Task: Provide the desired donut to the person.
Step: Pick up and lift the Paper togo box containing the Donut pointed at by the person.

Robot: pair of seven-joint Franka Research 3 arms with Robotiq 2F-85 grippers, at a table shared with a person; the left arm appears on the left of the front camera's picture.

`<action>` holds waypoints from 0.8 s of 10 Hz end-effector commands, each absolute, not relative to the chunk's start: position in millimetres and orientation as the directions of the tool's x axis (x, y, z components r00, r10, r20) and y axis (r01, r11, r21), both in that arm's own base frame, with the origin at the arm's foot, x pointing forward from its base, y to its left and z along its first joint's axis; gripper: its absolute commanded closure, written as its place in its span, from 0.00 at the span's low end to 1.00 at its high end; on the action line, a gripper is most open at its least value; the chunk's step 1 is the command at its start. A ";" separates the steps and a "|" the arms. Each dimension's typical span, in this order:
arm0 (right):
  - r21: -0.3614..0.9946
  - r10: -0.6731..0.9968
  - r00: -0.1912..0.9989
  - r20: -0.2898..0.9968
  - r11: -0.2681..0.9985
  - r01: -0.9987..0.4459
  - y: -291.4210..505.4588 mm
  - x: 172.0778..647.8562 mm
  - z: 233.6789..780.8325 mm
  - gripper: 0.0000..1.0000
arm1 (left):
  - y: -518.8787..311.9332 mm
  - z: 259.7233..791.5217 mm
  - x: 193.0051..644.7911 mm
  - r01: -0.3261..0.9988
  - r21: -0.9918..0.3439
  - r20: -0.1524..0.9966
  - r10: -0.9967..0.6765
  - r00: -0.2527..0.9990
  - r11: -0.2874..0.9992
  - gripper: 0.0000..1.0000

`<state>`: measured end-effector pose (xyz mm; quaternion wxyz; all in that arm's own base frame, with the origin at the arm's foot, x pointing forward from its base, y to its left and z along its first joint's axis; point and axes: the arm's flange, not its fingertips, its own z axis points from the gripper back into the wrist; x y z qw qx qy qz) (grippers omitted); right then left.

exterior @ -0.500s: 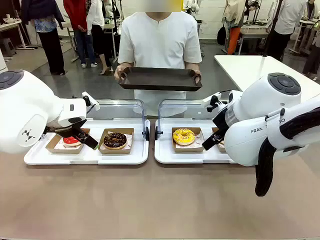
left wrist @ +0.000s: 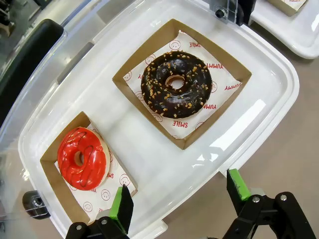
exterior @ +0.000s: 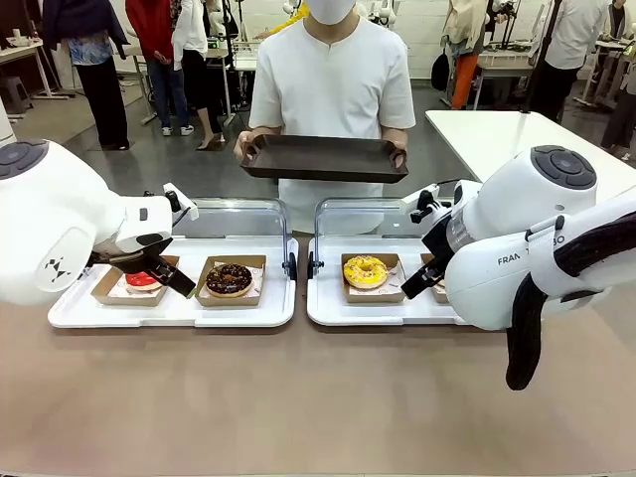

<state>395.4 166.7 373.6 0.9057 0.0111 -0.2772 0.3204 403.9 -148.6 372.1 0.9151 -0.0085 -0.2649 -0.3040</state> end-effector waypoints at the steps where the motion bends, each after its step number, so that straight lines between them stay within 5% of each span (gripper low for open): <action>1: -0.158 0.575 0.641 0.509 0.794 -0.587 166.8 395.4 373.6 0.00 | -148.7 372.0 403.8 0.561 0.145 0.490 -0.552 0.675 0.815 0.00; 8: -0.158 0.575 0.641 0.509 0.794 -0.587 166.8 395.4 373.6 0.00 | -148.7 372.0 403.8 0.561 0.145 0.490 -0.552 0.675 0.815 0.00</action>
